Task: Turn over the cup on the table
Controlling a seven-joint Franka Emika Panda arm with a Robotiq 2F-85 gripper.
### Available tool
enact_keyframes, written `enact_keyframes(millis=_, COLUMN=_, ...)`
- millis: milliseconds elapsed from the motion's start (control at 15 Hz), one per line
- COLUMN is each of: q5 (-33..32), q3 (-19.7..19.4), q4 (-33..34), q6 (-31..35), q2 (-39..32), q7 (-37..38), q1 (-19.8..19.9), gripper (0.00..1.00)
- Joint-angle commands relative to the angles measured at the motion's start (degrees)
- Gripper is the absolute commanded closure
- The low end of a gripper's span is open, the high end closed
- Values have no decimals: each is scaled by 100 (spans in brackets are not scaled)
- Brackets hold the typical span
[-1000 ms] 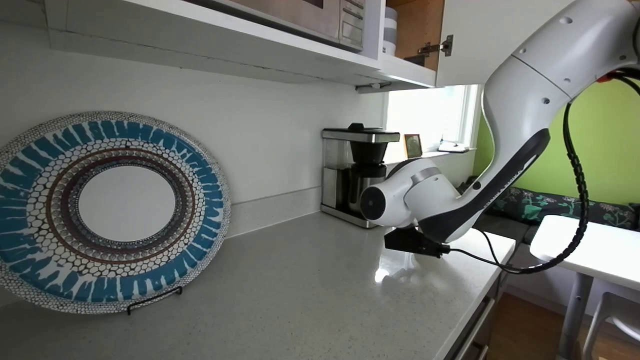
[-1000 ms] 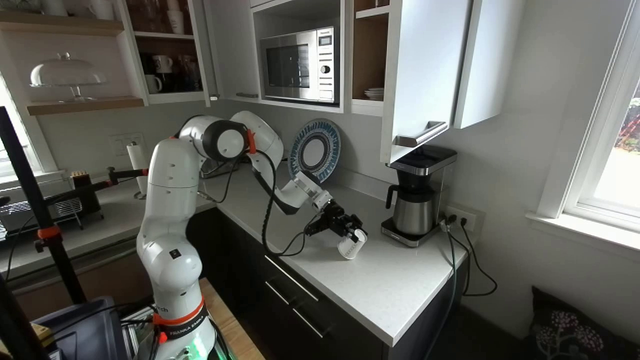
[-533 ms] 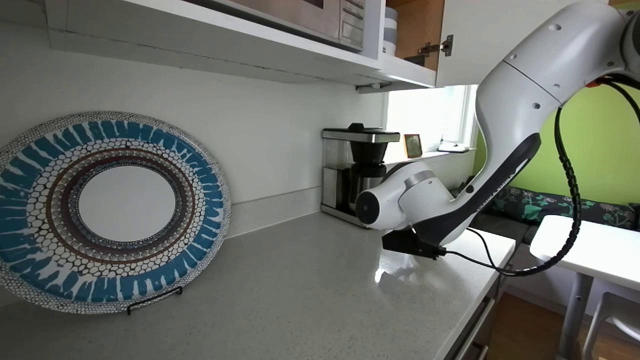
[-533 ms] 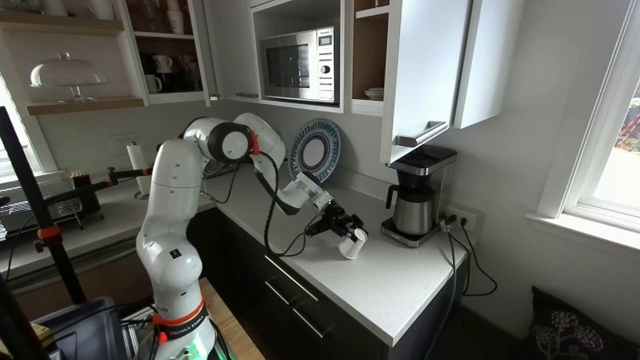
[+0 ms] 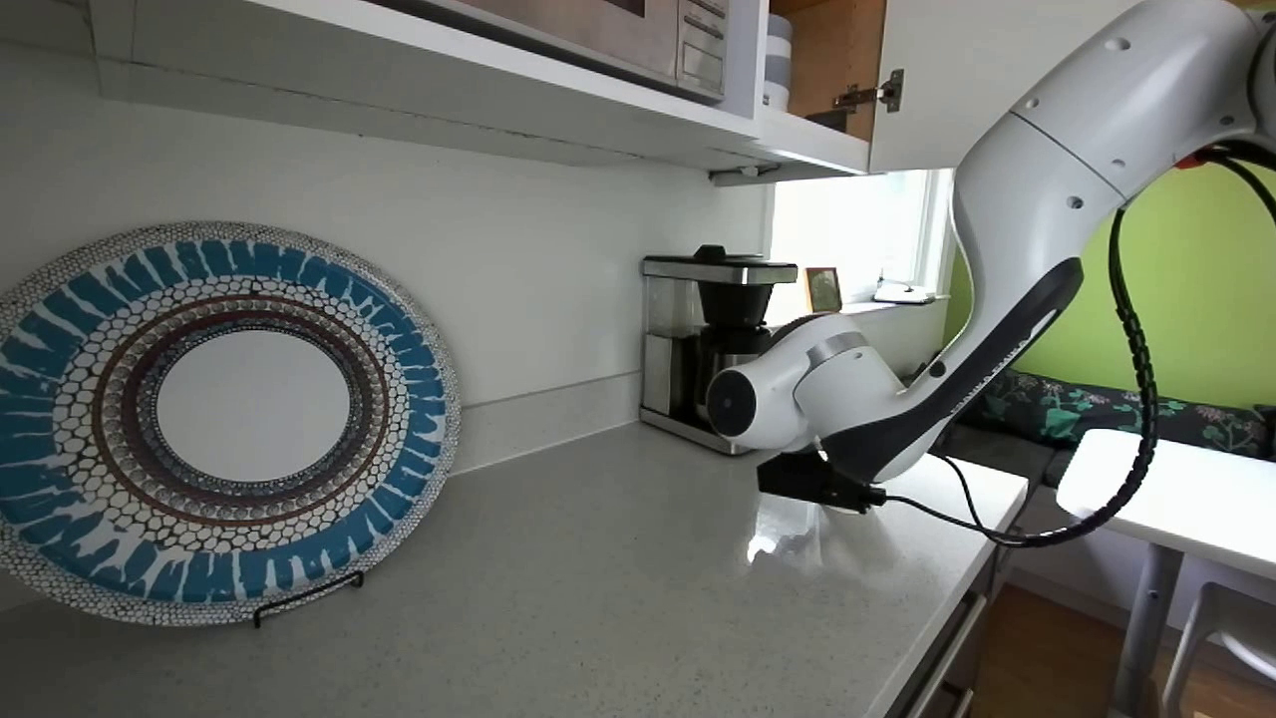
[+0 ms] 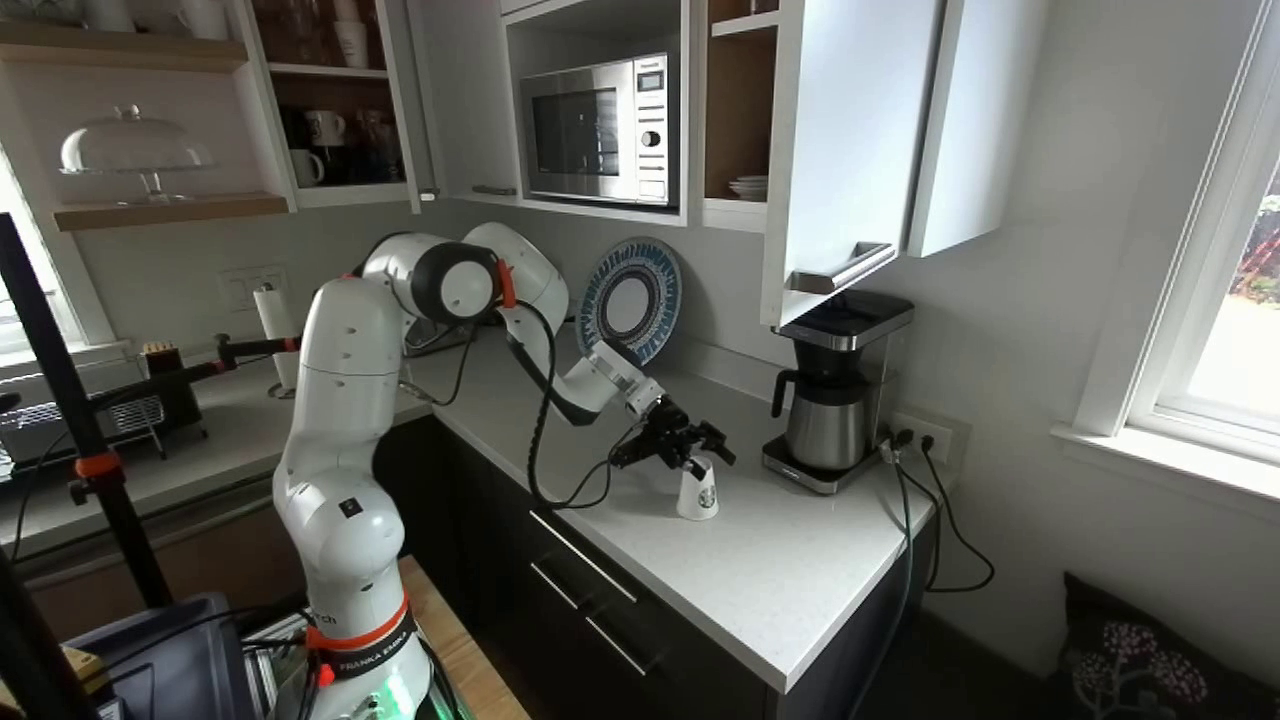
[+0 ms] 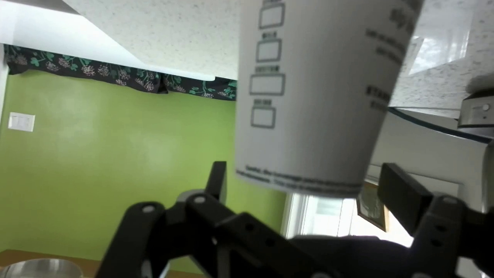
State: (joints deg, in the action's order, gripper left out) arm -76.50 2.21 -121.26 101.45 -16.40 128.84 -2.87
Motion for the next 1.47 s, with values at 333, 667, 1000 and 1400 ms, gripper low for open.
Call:
enact_keyframes(millis=333, q5=1080, q3=-214, q4=-493, q6=1997, q2=1265, q7=-1615, q1=592, gripper=0)
enact_keyframes(millis=667, q5=2152, q3=-648, q4=-877, q6=3396, q2=2084, q7=-3588, q1=897, gripper=0)
enact_keyframes(millis=1000, q5=3820, q3=-1021, q4=-1313, q6=4222, q2=2615, q7=-5865, q1=966, gripper=0)
enact_keyframes(millis=1400, q5=5914, q3=-1214, q4=-1503, q6=3748, q2=3061, q7=-8481, q1=820, gripper=0)
